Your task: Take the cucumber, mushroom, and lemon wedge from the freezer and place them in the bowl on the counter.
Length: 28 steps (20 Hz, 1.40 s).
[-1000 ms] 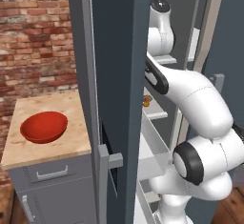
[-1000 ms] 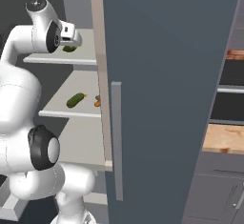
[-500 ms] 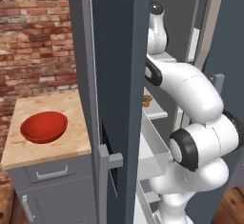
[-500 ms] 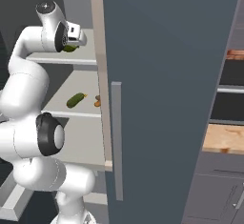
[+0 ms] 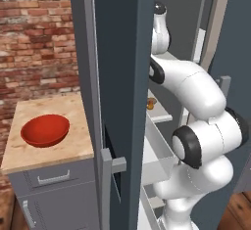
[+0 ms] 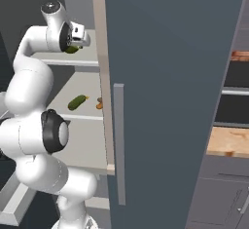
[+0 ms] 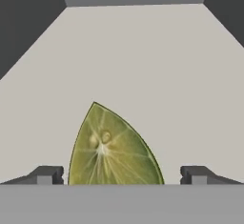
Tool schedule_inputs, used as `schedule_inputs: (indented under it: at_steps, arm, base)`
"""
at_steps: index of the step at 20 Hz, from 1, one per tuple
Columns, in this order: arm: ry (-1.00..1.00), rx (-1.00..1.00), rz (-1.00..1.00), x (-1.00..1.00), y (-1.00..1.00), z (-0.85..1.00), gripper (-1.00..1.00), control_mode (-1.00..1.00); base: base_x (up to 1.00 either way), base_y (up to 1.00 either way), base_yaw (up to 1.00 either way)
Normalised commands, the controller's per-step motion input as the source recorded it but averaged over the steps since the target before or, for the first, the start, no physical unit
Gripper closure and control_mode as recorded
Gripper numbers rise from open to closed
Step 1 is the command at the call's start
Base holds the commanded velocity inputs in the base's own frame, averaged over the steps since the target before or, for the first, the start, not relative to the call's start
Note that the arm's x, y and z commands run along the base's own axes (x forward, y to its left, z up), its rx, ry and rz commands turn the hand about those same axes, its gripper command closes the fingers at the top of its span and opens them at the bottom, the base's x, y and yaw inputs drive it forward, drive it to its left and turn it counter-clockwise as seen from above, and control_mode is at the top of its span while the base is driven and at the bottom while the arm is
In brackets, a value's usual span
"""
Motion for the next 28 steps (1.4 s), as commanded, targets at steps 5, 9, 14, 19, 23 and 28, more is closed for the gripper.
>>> schedule_inputs:
  at_steps: [5, 9, 14, 19, 23, 28]
  arm:
    - [0.00, 0.00, 0.00, 0.02, 0.00, -0.30, 1.00, -1.00]
    - [-0.01, 0.00, 0.00, 0.00, 0.00, -0.38, 1.00, -1.00]
    - [-0.10, 0.00, -0.04, -0.09, 0.00, -0.10, 1.00, -1.00]
    - [-0.12, 0.00, -0.07, -0.27, -0.01, 0.06, 1.00, -1.00]
    - [-0.13, 0.00, -0.06, -0.47, -0.05, 0.05, 1.00, -1.00]
    - [-0.07, 0.00, -0.02, -0.52, -0.29, 0.30, 1.00, -1.00]
  base:
    - [0.00, 0.00, 0.00]
    - [0.00, 0.00, 0.00]
    - [0.00, 0.00, 0.00]
    - [0.00, 0.00, 0.00]
    - [0.00, 0.00, 0.00]
    - [0.00, 0.00, 0.00]
